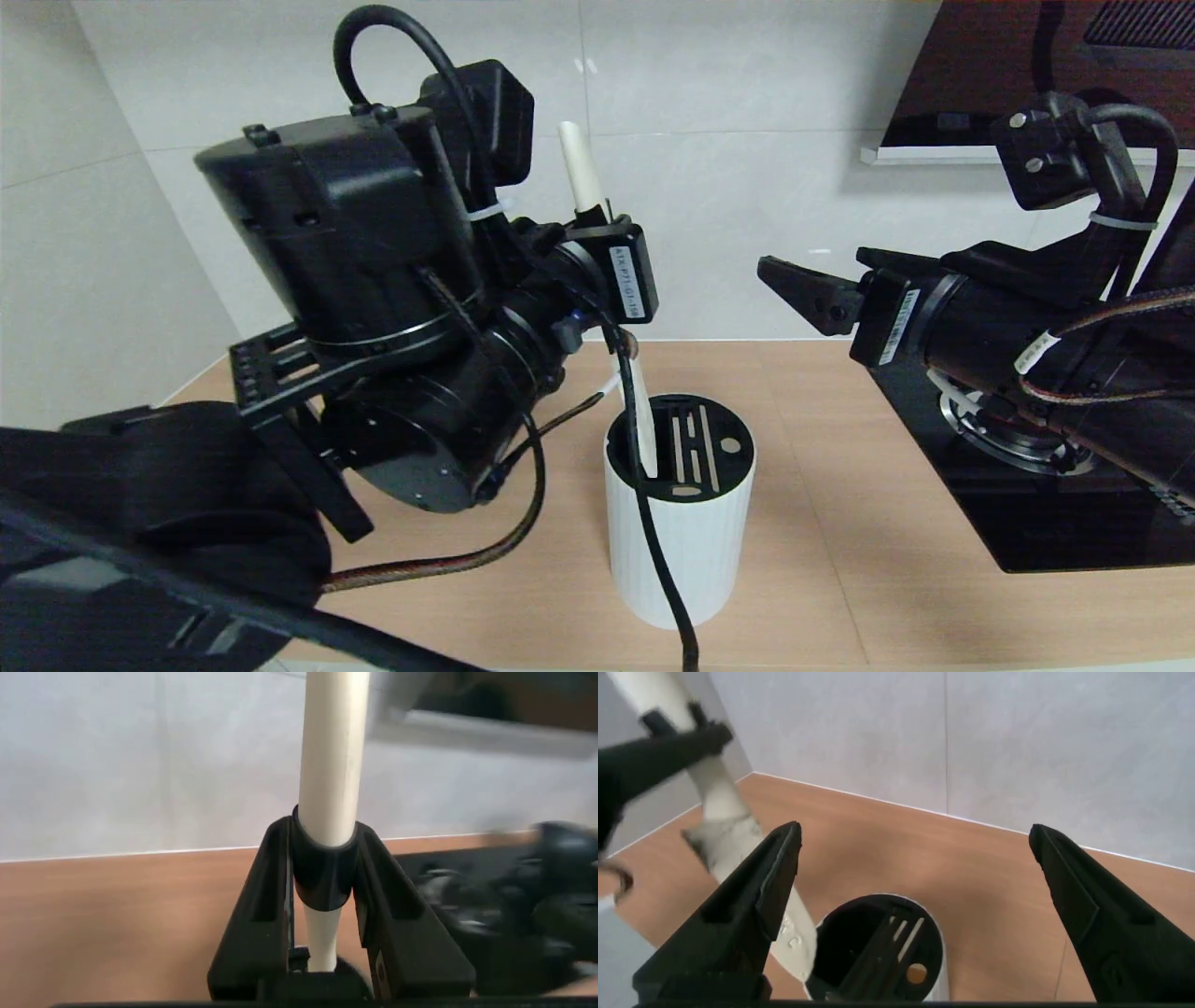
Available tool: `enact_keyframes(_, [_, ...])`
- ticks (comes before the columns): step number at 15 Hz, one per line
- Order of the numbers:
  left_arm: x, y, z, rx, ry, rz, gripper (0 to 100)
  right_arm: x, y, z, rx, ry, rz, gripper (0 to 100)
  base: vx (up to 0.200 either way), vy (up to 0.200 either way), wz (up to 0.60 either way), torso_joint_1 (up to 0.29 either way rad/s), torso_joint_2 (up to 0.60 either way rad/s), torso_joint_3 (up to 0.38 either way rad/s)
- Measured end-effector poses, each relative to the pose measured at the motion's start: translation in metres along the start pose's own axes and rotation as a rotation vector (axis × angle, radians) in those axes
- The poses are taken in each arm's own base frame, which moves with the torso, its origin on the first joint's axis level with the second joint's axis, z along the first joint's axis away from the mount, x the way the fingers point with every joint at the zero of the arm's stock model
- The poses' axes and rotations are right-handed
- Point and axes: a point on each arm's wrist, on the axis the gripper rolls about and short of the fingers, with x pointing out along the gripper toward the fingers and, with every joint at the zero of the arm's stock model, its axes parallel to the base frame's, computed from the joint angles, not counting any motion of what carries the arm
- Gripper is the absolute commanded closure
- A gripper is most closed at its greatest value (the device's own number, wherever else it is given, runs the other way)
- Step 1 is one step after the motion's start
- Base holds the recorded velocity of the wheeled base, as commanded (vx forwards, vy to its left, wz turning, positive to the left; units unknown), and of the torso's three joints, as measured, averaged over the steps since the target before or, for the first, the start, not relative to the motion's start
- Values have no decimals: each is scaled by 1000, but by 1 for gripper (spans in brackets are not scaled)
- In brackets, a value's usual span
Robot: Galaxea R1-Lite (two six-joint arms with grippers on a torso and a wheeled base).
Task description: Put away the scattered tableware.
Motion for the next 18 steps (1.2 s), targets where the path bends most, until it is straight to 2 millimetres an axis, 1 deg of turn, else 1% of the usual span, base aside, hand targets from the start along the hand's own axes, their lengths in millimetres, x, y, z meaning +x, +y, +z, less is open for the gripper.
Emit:
enact_keyframes(5, [11,-11,-14,37,-130,91,100,1,-3,0,-4,0,-10,0,0,0,0,0,0,0])
enact_keyframes(7, [15,-14,-26,56,-110,94,100,1,-3,-1,-4,2,-10,0,0,0,0,0,0,0])
enact_keyframes(14, [19,-16,-40,73,-83,94,100,2,-2,-2,-6,6,-8,0,0,0,0,0,0,0])
enact_keyframes(18, [22,-17,-54,90,-53,94,100,2,-2,-3,-6,9,-8,0,0,0,0,0,0,0])
